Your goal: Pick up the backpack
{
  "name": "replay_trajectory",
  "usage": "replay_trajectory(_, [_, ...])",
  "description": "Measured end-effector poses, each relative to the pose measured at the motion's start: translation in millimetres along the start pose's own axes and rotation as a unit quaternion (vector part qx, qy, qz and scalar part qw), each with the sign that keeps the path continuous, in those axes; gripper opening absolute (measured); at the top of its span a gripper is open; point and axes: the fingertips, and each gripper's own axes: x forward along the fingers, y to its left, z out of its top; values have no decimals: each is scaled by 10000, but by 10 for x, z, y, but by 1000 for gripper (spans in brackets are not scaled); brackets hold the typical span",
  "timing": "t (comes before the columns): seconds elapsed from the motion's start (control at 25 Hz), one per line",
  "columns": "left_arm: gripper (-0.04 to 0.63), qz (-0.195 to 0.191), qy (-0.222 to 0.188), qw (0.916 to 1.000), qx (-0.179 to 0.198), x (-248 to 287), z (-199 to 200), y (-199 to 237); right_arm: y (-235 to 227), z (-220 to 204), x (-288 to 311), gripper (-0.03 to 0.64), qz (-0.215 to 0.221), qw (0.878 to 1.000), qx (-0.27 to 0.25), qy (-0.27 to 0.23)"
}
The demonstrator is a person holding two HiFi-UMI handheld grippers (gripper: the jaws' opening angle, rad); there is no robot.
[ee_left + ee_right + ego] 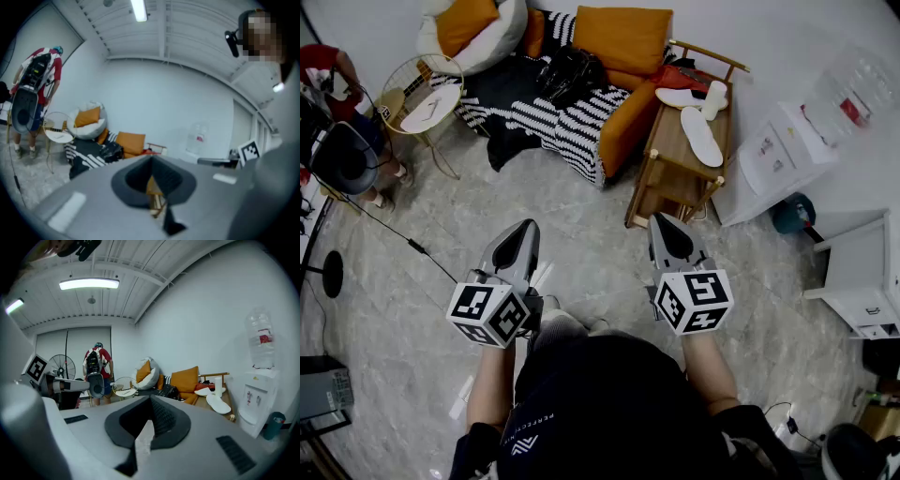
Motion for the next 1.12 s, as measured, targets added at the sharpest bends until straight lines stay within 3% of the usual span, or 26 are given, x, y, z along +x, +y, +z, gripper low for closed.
replay_trajectory(0.52, [11, 291, 112, 9995, 62, 58, -152, -9, -200, -238, 40, -5, 32, 9993, 300, 200])
replay_trajectory(0.8, [9, 598, 293, 9977, 81, 97, -174, 236, -116, -288, 294, -5, 258, 9985, 374, 296])
replay_trajectory(1.12, [9, 606, 418, 9973, 77, 417, -153, 570, -102, -267, 658, -5, 215, 9982, 310, 468])
